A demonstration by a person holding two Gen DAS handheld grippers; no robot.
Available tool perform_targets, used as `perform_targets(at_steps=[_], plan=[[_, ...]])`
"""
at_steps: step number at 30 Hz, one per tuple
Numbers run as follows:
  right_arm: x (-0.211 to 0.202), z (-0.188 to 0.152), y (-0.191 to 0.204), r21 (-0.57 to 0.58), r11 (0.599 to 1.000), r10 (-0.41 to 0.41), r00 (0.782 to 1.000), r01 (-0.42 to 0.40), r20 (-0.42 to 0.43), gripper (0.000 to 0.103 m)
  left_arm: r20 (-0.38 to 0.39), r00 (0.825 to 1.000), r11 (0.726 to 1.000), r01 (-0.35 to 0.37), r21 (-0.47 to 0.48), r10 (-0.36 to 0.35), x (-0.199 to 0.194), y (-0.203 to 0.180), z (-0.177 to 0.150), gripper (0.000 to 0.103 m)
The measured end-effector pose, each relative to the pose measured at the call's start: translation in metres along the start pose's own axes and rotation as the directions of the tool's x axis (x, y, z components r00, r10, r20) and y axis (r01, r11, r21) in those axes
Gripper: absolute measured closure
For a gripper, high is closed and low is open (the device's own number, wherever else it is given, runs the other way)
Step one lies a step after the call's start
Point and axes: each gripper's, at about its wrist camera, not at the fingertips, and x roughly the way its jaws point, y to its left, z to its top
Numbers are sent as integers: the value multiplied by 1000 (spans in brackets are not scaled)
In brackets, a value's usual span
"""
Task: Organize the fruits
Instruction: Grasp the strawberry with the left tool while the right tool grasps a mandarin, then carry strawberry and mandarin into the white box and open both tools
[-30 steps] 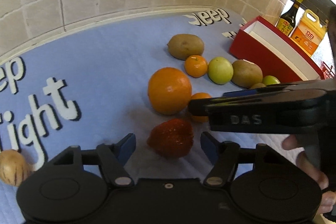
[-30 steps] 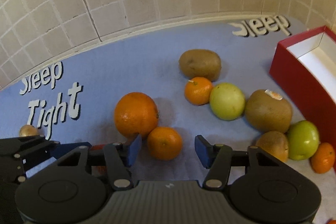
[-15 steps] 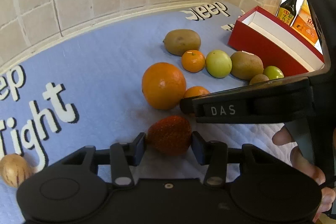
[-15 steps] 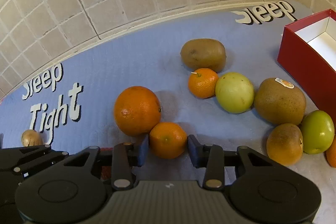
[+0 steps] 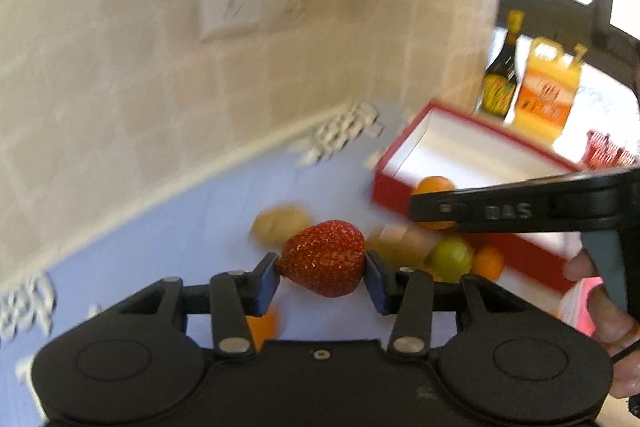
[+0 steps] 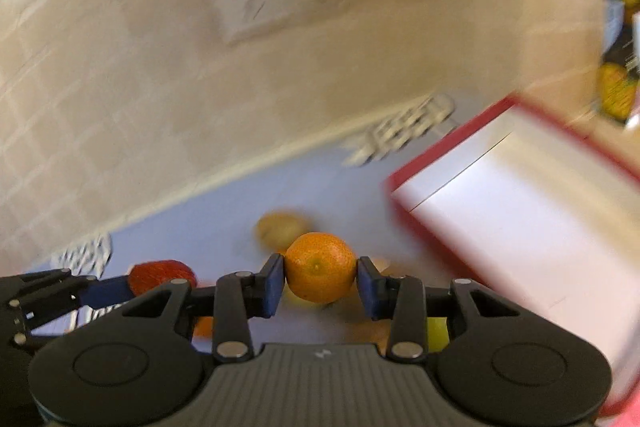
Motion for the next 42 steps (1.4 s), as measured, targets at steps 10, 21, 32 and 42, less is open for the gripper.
perform_targets(at_steps=[10,21,32,42], plan=[[-47,32,-133,143,960,-251,966,240,68,62,77,980,979,178,104,-186,91,-81,96,48],[20,-19,-212,190,912,-335,928,363,-163,62,-161,958,950,264,165,-238,234,-144,80,49],[62,-29,-197,16,907,-407,886,420,-222,61,-187,964,934,234,270,-187,261,-160,61,47],[32,-21,-194,45,917,-387,912,396,-138,57,-103,969,950,242,197,-225,216,-123,76,24]])
